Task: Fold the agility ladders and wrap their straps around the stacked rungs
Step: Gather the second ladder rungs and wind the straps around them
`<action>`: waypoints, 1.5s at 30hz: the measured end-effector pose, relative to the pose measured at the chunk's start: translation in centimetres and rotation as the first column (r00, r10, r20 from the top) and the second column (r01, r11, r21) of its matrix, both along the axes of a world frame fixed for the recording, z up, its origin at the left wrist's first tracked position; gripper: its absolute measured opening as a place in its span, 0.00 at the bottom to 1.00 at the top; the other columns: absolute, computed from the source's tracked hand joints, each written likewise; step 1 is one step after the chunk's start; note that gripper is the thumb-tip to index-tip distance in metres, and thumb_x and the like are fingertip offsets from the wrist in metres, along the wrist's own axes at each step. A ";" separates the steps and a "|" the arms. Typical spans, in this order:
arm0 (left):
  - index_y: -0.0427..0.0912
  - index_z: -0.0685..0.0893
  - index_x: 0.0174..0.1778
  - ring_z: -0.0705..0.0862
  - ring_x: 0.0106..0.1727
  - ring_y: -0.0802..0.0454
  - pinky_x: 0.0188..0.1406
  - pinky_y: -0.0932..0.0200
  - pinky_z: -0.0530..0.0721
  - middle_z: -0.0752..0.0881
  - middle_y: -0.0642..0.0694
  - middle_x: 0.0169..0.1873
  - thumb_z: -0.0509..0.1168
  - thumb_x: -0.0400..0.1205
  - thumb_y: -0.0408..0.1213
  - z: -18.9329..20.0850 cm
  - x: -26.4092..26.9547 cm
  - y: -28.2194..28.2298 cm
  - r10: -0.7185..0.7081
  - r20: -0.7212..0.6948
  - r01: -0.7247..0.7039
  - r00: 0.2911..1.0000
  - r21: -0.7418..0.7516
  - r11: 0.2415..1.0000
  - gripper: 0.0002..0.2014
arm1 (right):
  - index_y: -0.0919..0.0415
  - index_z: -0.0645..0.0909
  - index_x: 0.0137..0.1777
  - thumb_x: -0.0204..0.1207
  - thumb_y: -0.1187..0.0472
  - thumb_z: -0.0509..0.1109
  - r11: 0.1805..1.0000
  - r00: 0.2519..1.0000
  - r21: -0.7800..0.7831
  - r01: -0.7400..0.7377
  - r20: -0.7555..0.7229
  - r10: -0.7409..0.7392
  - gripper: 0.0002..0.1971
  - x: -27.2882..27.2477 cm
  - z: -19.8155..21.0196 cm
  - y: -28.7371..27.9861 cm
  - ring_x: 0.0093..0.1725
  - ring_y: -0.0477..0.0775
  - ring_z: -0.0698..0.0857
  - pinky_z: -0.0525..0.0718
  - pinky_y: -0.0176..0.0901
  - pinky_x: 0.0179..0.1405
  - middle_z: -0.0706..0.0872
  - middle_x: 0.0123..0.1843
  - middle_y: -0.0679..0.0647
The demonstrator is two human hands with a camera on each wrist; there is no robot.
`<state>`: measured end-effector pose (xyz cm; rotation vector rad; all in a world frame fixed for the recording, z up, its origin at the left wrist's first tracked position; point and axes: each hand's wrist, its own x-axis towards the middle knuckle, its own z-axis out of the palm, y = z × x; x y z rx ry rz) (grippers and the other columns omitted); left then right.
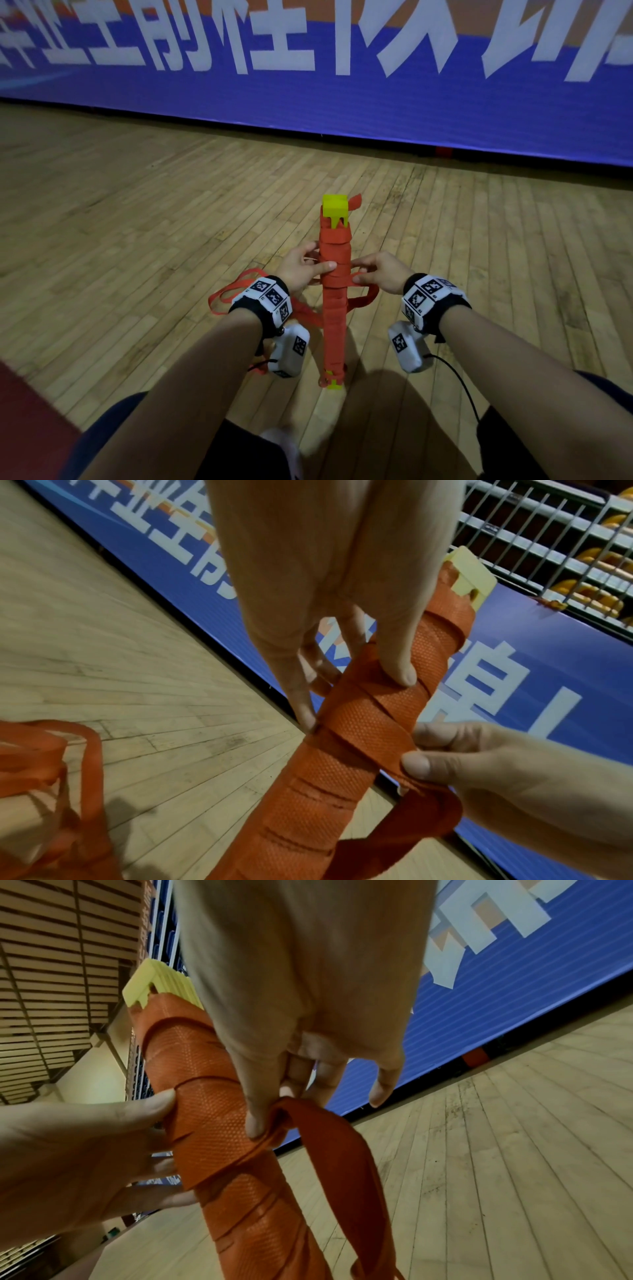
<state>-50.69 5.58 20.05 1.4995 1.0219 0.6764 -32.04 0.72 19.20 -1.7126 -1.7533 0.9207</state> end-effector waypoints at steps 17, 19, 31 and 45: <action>0.42 0.81 0.53 0.86 0.55 0.46 0.61 0.45 0.83 0.88 0.42 0.53 0.81 0.67 0.42 -1.5 1.4 -0.5 0.150 -0.132 -0.129 0.980 0.159 0.979 0.23 | 0.64 0.84 0.63 0.74 0.67 0.74 0.997 0.996 0.035 0.074 -0.044 -0.072 0.16 -0.1 -0.6 0.0 0.29 0.38 0.77 0.72 0.20 0.31 0.79 0.32 0.47; 0.43 0.81 0.53 0.86 0.56 0.46 0.62 0.46 0.83 0.88 0.42 0.54 0.80 0.69 0.42 -1.4 1.4 -0.4 0.137 -0.122 -0.118 0.983 0.152 0.981 0.21 | 0.63 0.84 0.62 0.74 0.66 0.74 0.997 0.995 0.020 0.079 -0.057 -0.078 0.16 0.1 -0.4 0.0 0.31 0.39 0.77 0.73 0.20 0.32 0.80 0.32 0.47; 0.37 0.74 0.60 0.87 0.43 0.55 0.38 0.66 0.87 0.87 0.42 0.48 0.69 0.80 0.31 0.8 2.2 -0.9 0.011 0.117 -0.006 0.993 -0.047 0.999 0.15 | 0.68 0.86 0.58 0.76 0.63 0.72 0.999 0.993 -0.029 -0.014 -0.119 0.011 0.13 1.5 1.5 -0.8 0.55 0.59 0.87 0.82 0.48 0.62 0.89 0.55 0.63; 0.44 0.69 0.65 0.86 0.29 0.67 0.22 0.71 0.80 0.87 0.43 0.46 0.70 0.80 0.38 2.0 2.9 -1.6 0.074 0.137 -0.073 0.988 -0.011 0.997 0.21 | 0.71 0.87 0.48 0.77 0.61 0.72 0.990 0.992 0.099 0.104 -0.086 -0.096 0.11 -0.1 1.8 -1.3 0.41 0.58 0.86 0.82 0.46 0.48 0.89 0.46 0.67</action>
